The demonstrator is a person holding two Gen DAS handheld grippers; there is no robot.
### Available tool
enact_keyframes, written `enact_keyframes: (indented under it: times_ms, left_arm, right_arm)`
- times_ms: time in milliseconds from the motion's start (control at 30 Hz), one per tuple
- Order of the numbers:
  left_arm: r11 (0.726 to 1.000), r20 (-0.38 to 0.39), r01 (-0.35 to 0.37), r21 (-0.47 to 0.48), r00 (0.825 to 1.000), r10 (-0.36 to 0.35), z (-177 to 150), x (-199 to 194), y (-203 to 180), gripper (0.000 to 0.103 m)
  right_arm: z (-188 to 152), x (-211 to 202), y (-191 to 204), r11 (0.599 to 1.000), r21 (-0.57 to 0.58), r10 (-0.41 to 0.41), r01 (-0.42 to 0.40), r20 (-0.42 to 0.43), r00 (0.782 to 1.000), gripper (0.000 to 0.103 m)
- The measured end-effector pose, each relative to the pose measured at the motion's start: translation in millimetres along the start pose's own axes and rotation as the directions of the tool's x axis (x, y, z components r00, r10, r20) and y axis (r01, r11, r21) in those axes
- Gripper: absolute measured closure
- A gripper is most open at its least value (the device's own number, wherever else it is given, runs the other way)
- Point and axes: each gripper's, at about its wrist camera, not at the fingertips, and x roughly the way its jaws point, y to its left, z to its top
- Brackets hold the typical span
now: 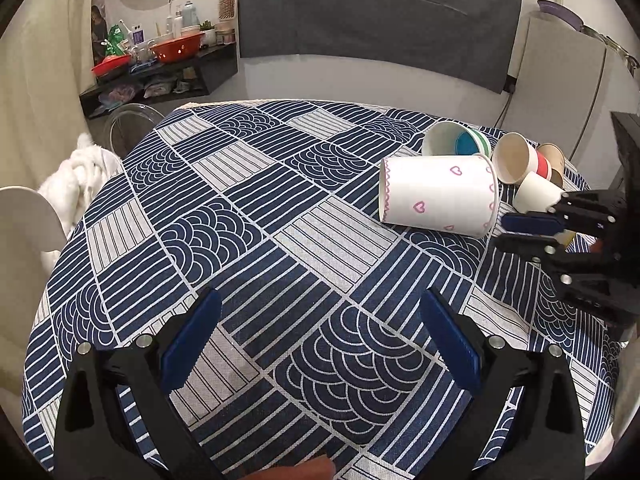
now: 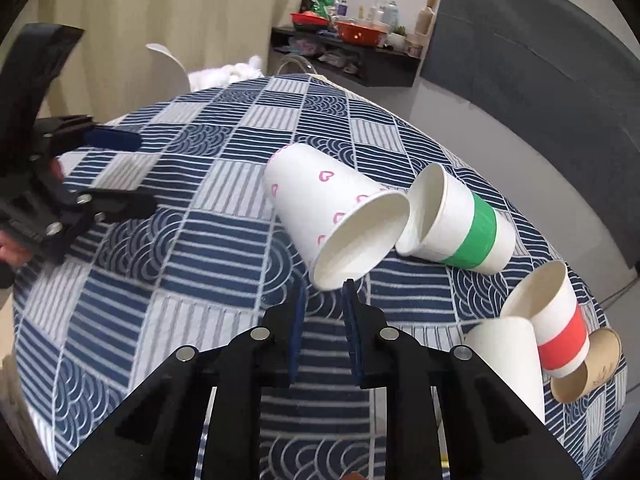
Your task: Flip cup upside down
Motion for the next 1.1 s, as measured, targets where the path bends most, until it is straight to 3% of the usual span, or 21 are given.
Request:
enact_keyframes:
  times_ms: [200, 233, 333, 367, 567, 600, 633, 667, 733, 800, 867, 933, 1100]
  left_arm:
    - [1.000, -0.014, 0.002, 0.007, 1.000, -0.002, -8, -3, -2, 0.006]
    - [1.000, -0.016, 0.000, 0.010, 1.000, 0.000, -10, -4, -3, 0.006]
    - [1.000, -0.016, -0.010, 0.024, 1.000, 0.010, -14, -7, -4, 0.006]
    - [0.999, -0.016, -0.015, 0.030, 1.000, 0.016, -15, -9, -3, 0.006]
    - [0.997, -0.011, -0.058, 0.046, 0.998, 0.059, -13, -15, 4, 0.006]
    - [0.997, -0.010, -0.065, 0.044, 0.998, 0.066, -12, -17, 6, 0.006]
    - [0.997, -0.010, -0.070, 0.040, 0.997, 0.071, -11, -18, 9, 0.006]
    - [0.997, -0.013, -0.073, 0.037, 0.997, 0.073, -11, -18, 11, 0.006]
    - [0.997, -0.018, -0.077, 0.030, 0.997, 0.077, -10, -18, 15, 0.006]
    - [0.996, -0.016, -0.079, 0.029, 0.997, 0.080, -10, -18, 16, 0.006]
    - [0.997, -0.011, -0.071, 0.029, 0.997, 0.072, -13, -19, 16, 0.006]
    - [0.997, -0.005, -0.068, 0.031, 0.998, 0.068, -15, -20, 14, 0.006]
    - [1.000, -0.005, 0.010, 0.023, 1.000, -0.010, -22, -25, 5, 0.006]
  right_arm:
    - [-13, -17, 0, 0.998, 0.034, 0.047, -0.048, 0.033, 0.998, 0.085]
    - [-13, -17, 0, 0.999, 0.038, 0.038, -0.039, 0.037, 0.999, 0.081]
    - [-10, -13, 3, 0.996, 0.052, 0.070, -0.072, 0.040, 0.997, 0.053]
    - [-9, -12, 4, 0.994, 0.056, 0.090, -0.093, 0.043, 0.995, 0.050]
    - [4, 9, 10, 0.986, 0.094, 0.133, -0.136, 0.040, 0.990, 0.050]
    - [7, 13, 8, 0.985, 0.116, 0.126, -0.131, 0.048, 0.991, 0.051]
    - [8, 16, 6, 0.982, 0.140, 0.122, -0.129, 0.052, 0.991, 0.060]
    - [10, 21, 2, 0.977, 0.173, 0.120, -0.126, 0.049, 0.992, 0.076]
    - [10, 24, -1, 0.971, 0.203, 0.114, -0.122, 0.052, 0.992, 0.096]
    - [7, 18, -2, 0.967, 0.209, 0.130, -0.144, 0.077, 0.988, 0.099]
    - [0, 5, -7, 0.945, 0.231, 0.208, -0.230, 0.115, 0.971, 0.100]
    - [-8, -12, -8, 0.945, 0.226, 0.210, -0.237, 0.139, 0.968, 0.100]
    - [-32, -56, -10, 0.930, 0.208, 0.266, -0.304, 0.192, 0.945, 0.100]
